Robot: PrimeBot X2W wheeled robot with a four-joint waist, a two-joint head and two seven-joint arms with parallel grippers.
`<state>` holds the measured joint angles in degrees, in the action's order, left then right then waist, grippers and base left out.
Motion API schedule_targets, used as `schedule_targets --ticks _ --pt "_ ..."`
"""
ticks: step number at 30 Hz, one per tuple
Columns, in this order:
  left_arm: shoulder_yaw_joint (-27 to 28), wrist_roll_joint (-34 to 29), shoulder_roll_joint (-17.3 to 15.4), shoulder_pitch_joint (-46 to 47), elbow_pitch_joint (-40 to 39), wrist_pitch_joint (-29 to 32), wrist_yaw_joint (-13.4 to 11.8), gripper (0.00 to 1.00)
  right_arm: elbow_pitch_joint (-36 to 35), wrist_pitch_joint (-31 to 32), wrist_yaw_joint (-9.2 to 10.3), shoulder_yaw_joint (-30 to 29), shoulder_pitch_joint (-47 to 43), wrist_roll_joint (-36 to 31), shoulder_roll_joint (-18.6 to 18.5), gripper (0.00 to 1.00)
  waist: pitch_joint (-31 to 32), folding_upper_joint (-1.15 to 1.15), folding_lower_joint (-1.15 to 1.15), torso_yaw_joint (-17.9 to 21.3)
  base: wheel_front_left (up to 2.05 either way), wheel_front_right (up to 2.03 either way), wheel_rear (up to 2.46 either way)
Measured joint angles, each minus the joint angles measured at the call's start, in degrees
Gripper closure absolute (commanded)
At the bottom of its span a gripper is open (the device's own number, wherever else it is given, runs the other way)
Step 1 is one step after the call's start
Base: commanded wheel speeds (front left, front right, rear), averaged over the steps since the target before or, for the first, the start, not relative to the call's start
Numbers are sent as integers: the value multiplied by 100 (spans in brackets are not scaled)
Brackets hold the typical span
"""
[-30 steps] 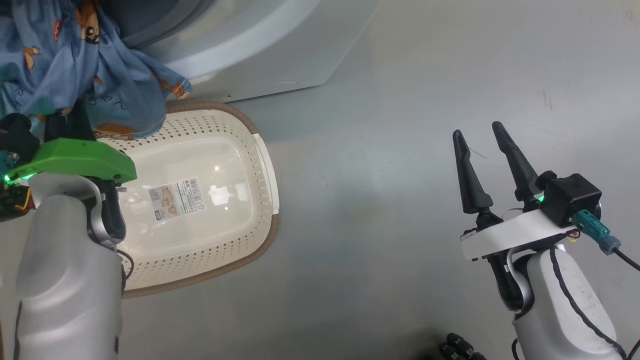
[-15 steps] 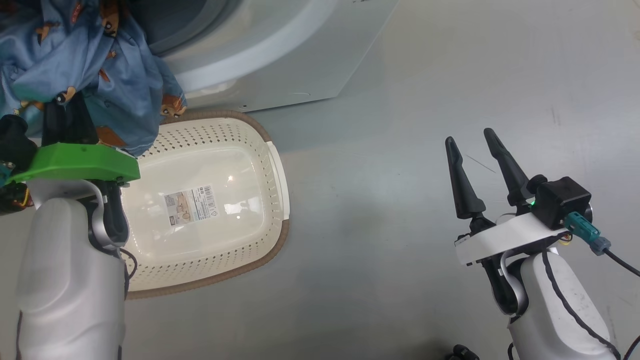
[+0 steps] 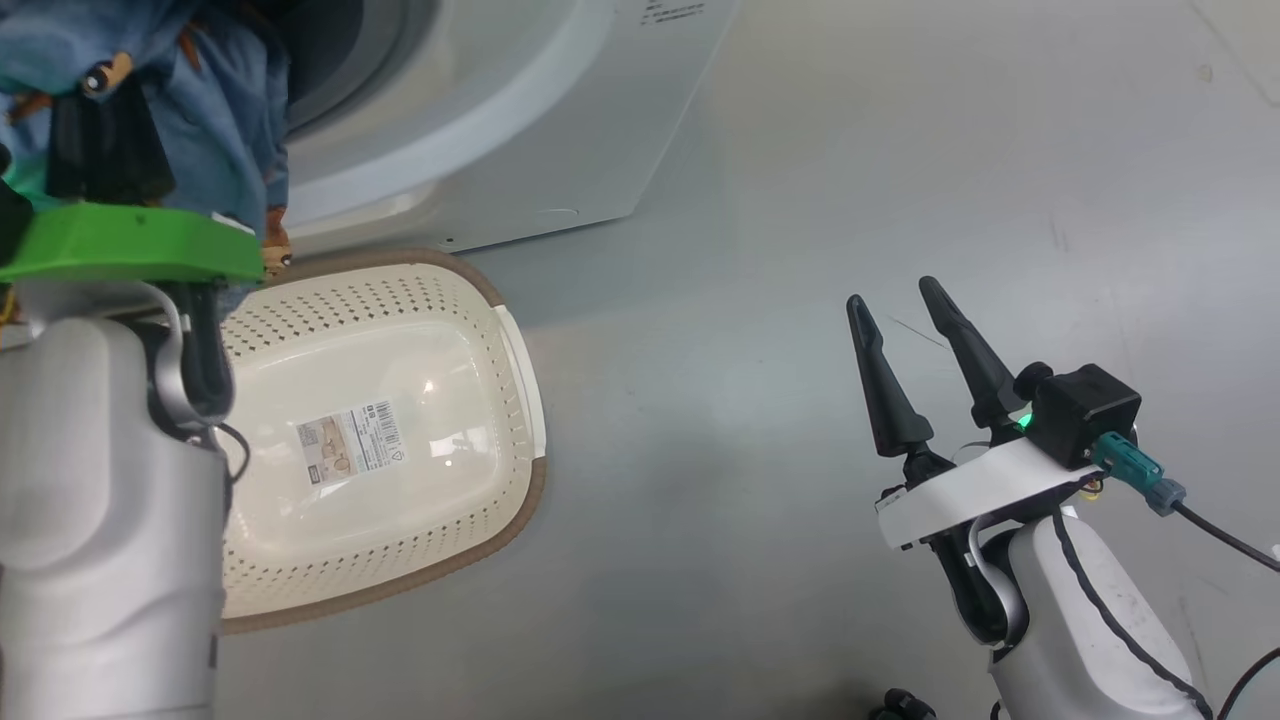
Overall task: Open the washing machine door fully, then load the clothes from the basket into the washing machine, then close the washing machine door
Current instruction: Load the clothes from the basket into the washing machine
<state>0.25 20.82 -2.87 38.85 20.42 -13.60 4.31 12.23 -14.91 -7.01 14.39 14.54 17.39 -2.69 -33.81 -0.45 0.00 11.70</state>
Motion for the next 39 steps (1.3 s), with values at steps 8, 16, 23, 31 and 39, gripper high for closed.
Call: schedule_targets --ticks 8,16,23,31,39 --pt "134 -407 -626 687 488 488 -205 100 53 0 0 249 -41 130 2 0 59 0 0 302 0 0 0" --pt "368 -420 -1084 1414 1048 1038 -441 100 58 0 0 485 -124 279 8 0 38 0 0 673 0 0 0" --pt "502 -480 -1456 1991 1382 1355 -493 100 56 0 0 570 -303 367 13 0 -86 0 0 1024 0 0 0" --pt "681 -448 -1692 2579 1592 1534 -543 100 26 0 0 595 -419 379 31 0 -269 0 0 1350 0 0 0" --pt "715 -447 -1864 3116 1744 1627 -543 100 -82 0 0 563 -537 378 44 0 -570 0 0 1561 0 0 0"
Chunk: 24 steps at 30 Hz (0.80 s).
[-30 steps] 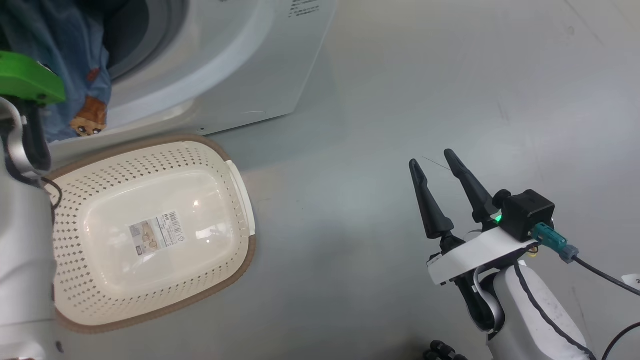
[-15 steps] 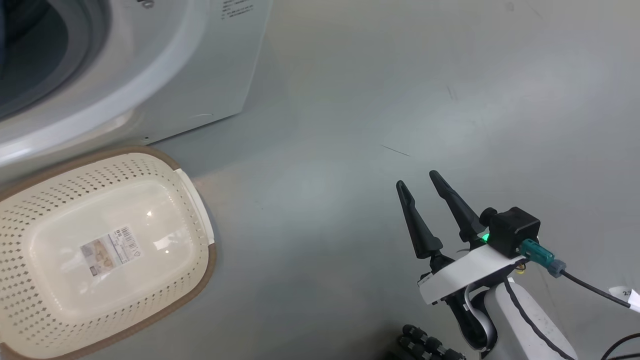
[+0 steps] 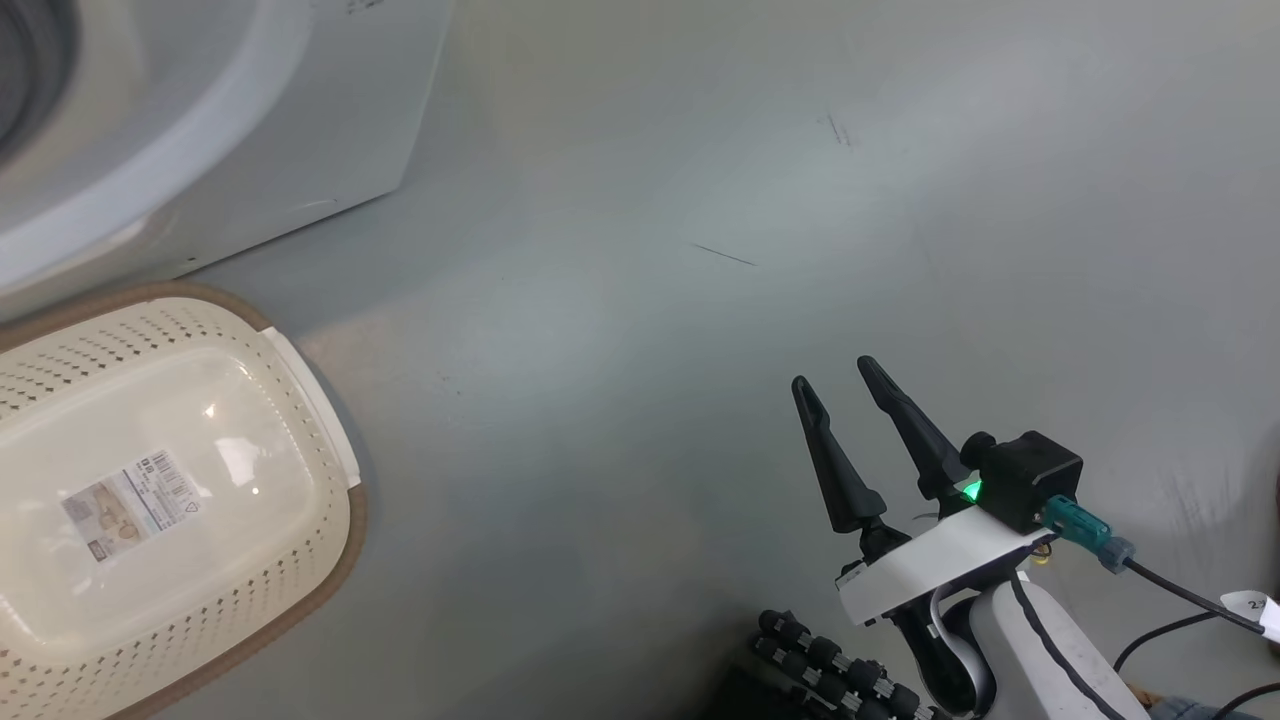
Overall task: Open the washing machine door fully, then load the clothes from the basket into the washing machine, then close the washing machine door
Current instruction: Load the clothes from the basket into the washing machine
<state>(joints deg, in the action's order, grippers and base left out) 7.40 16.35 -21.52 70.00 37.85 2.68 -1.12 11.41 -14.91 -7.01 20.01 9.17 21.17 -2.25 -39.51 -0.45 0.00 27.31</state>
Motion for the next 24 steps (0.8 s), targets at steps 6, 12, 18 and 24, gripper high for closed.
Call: schedule_targets --ticks 6,12,18,24 --pt "219 84 -96 594 -42 -354 -147 100 -112 0 0 -25 -6 1 8 0 -191 0 0 95 0 0 0" --pt "57 -56 -168 650 285 -419 -146 100 -142 0 0 -7 -14 43 22 0 -307 0 0 144 0 0 0" --pt "-115 -267 -264 628 646 -419 -153 54 -148 0 0 -12 -33 43 24 0 -329 0 0 141 0 0 0" --pt "-246 -432 -266 457 1177 -289 -230 0 -124 0 0 -87 -33 42 26 0 -224 0 0 75 0 0 0"
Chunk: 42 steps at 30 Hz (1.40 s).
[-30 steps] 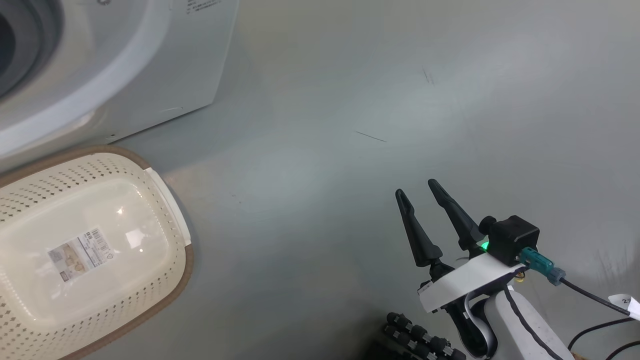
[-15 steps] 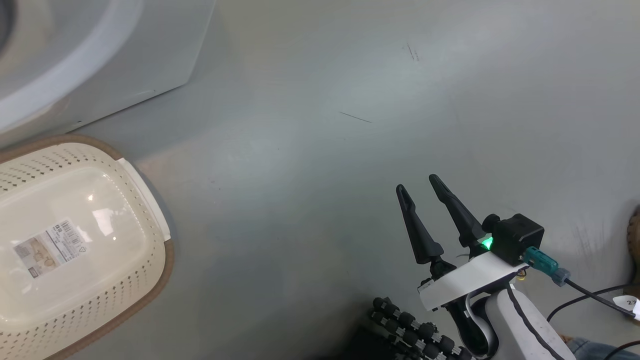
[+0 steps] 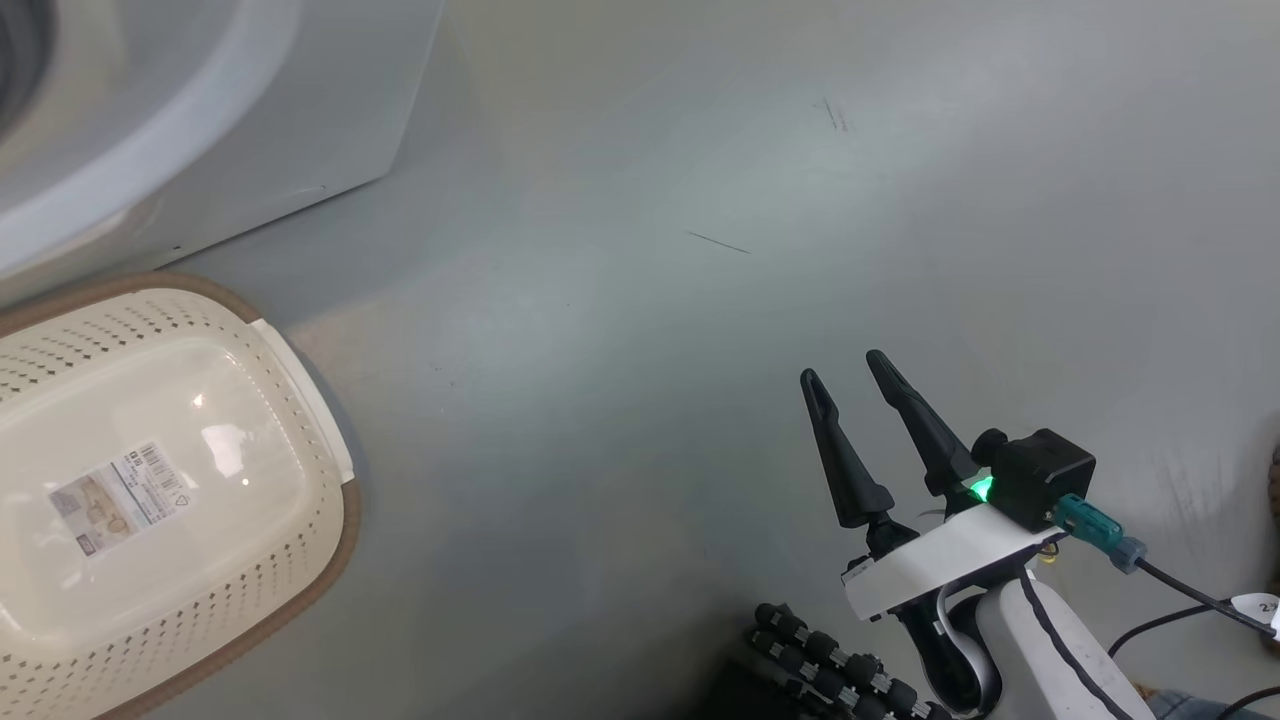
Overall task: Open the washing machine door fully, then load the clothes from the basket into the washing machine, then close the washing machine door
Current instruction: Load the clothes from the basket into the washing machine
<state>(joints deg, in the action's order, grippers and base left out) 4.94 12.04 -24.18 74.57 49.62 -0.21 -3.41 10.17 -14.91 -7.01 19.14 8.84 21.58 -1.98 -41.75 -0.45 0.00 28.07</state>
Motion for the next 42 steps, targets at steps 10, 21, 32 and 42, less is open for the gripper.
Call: schedule_targets --ticks 10,21,32,42 --pt "-224 -254 159 -248 593 166 -126 0 131 0 0 -44 1 -55 -1 0 363 0 0 -146 0 0 0" --pt "104 142 769 -929 1101 -401 -223 0 324 0 0 -131 15 -71 -7 0 1016 0 0 -338 0 0 0" --pt "49 323 1391 -1744 1395 -1045 31 0 491 0 0 -357 4 -73 -21 0 1827 0 0 -552 0 0 0" --pt "-168 358 2075 -2531 1526 -1321 360 0 587 0 1 -746 -260 -232 -33 0 2580 0 -1 -894 0 0 0"
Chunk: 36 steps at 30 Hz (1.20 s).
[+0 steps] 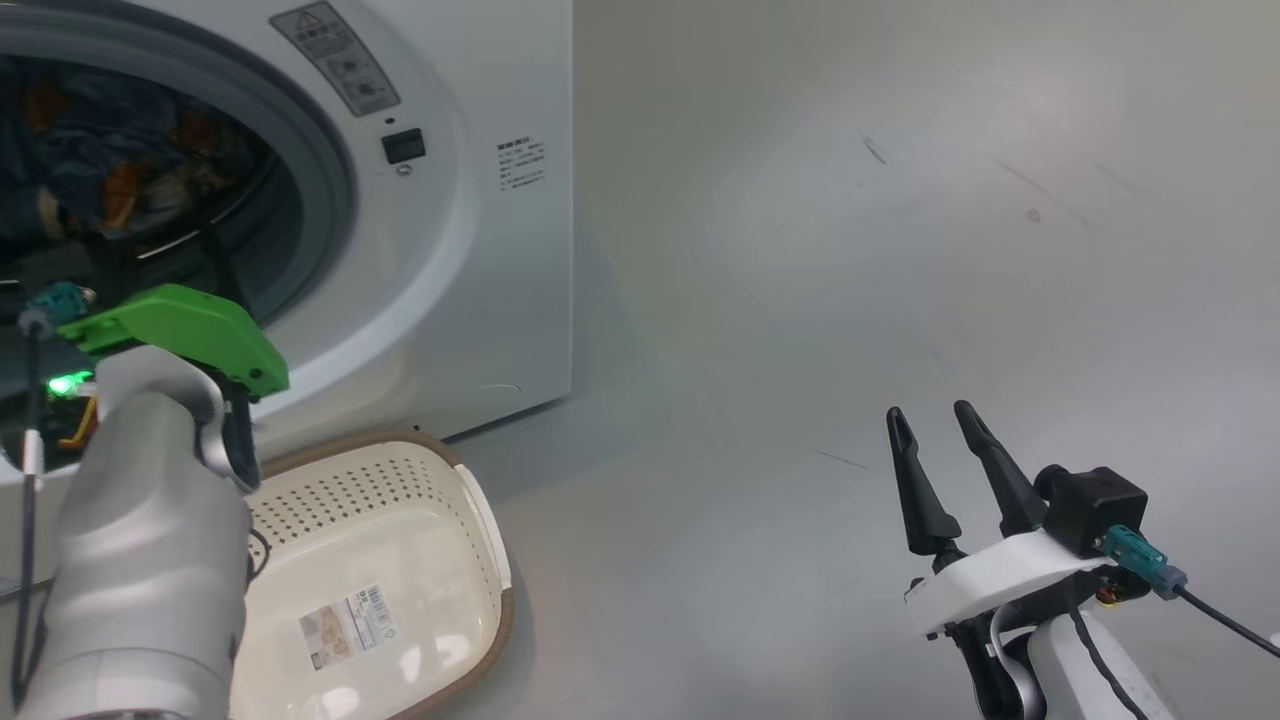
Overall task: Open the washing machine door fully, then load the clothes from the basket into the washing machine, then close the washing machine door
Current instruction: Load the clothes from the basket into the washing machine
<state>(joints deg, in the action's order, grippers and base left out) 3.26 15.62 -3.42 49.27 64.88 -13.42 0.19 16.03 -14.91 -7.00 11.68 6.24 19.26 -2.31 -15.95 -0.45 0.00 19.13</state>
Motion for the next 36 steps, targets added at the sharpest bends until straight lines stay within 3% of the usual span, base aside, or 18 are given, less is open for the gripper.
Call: schedule_targets --ticks 5,11,16,24,36 --pt "-127 2 236 -370 -42 -36 162 0 -51 0 -1 -47 -47 -81 -35 0 257 0 0 -308 0 0 0" --pt "-302 2 240 -874 -214 -85 393 0 -124 0 -1 -127 -64 -143 -133 0 453 0 0 -725 0 0 0" --pt "-410 1 243 -1235 -370 -84 434 0 -130 0 0 -135 -92 -176 -132 0 556 0 0 -992 0 0 0" --pt "-433 -29 238 -2009 -1472 -85 479 0 -113 0 -1 -32 -187 -188 -127 0 853 0 0 -1355 0 0 0" --pt "-296 -16 226 -3568 -2860 -85 479 0 -80 0 -1 -29 -524 -202 -187 0 1347 0 0 -1603 0 0 0"
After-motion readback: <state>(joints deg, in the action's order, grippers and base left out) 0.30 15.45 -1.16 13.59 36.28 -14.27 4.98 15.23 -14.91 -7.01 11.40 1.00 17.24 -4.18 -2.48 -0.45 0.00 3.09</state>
